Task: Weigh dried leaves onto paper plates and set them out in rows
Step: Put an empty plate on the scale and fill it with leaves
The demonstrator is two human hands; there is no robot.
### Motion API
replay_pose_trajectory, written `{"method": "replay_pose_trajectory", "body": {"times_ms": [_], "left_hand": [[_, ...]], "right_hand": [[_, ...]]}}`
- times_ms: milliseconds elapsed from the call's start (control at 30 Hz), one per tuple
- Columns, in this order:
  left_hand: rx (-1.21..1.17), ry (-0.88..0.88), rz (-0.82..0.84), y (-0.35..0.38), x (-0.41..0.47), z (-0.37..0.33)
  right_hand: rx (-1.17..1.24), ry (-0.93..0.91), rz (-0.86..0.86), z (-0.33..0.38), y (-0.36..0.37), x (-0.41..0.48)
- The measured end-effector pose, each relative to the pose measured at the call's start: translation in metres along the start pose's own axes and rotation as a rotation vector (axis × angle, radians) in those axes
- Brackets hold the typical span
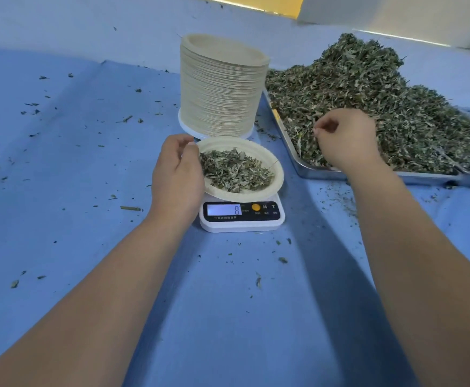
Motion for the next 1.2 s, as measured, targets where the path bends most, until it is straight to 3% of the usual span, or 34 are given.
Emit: {"method": "replay_pose_trajectory", "body": {"times_ms": [167, 333, 467, 700, 1200], "left_hand": [[0.012, -0.001, 0.000, 0.001, -0.001, 0.001], [-0.040, -0.029, -0.029, -0.002, 0.001, 0.001], [-0.102, -0.059, -0.070, -0.007, 0.004, 0.004], [-0.121, -0.062, -0.063, -0.006, 0.007, 0.007], [-0.136, -0.074, -0.053, -0.005, 0.005, 0.004]], "right_hand": [[0.060, -0.081, 0.007, 0.019, -0.001, -0.002], [0.152, -0.492, 0.357, 0.102, -0.005, -0.030], [-0.086, -0.714, 0.468, 0.150, 0.001, -0.040], [-0.282, -0.765, 0.465, 0.178, 0.023, -0.038], [-0.004, -0.644, 0.406, 0.149, 0.005, -0.040]]}}
Point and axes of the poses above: each hand's wrist, its own x-axis towards the middle knuckle, its own y-axis out of the palm, z = x × y, the point moved 4 cm from there along x, towards the middle knuckle, and after that the axes turned 13 degrees about -x, right-handed, at the moved point
